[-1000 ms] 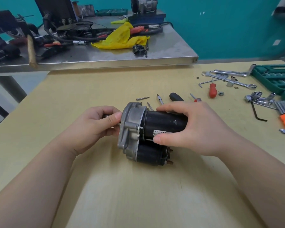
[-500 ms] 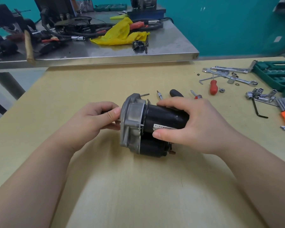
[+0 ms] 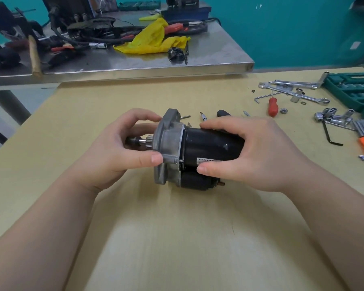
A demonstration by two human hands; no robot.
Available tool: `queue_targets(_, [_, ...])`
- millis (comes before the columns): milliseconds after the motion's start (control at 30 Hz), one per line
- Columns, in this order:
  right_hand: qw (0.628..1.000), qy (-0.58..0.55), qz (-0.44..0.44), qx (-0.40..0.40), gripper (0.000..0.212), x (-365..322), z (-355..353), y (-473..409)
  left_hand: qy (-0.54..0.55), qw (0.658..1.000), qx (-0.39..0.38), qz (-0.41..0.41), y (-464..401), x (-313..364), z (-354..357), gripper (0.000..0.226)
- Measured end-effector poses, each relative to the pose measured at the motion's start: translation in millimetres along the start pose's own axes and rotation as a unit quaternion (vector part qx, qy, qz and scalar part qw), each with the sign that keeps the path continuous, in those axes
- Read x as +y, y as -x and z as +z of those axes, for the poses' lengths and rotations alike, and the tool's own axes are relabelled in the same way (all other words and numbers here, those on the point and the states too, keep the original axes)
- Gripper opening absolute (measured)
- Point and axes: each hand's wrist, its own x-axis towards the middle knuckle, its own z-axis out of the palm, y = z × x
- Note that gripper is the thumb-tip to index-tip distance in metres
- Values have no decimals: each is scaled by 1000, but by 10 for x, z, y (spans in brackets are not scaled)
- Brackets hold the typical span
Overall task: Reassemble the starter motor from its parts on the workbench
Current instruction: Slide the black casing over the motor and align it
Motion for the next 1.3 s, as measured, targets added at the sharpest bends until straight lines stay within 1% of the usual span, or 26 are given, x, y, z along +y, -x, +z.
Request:
queue_targets(100, [1000, 5, 11, -9, 75, 16, -52, -8, 24, 1000, -4, 11, -27, -1, 22, 85])
queue_targets(200, [999, -10, 24, -23, 72, 16, -71, -8, 37, 999, -18, 17, -14, -3, 33, 93])
queue_targets(333, [999, -10, 22, -20, 65, -7, -32, 13, 37, 998, -38, 26, 0, -13, 5, 94])
queue_targets(500, [999, -24, 25, -24, 63, -8, -28, 24, 46, 997, -45, 32, 11, -12, -5, 97])
queue_targets(633, [999, -33, 27, -30, 63, -9, -36, 29, 51, 996, -53, 39, 2, -12, 16, 97])
queue_targets(800, [999, -17, 26, -25, 63, -38, -45, 52, 62, 995, -62, 39, -8, -25, 19, 94])
queue_targets(1000, [1000, 17, 21, -12, 59, -85, -30, 69, 85, 994, -49, 39, -13, -41, 58, 89])
queue_targets(1300, [999, 13, 31, -7, 59, -84, -18, 65, 79, 995, -42, 53, -23, -59, 54, 87])
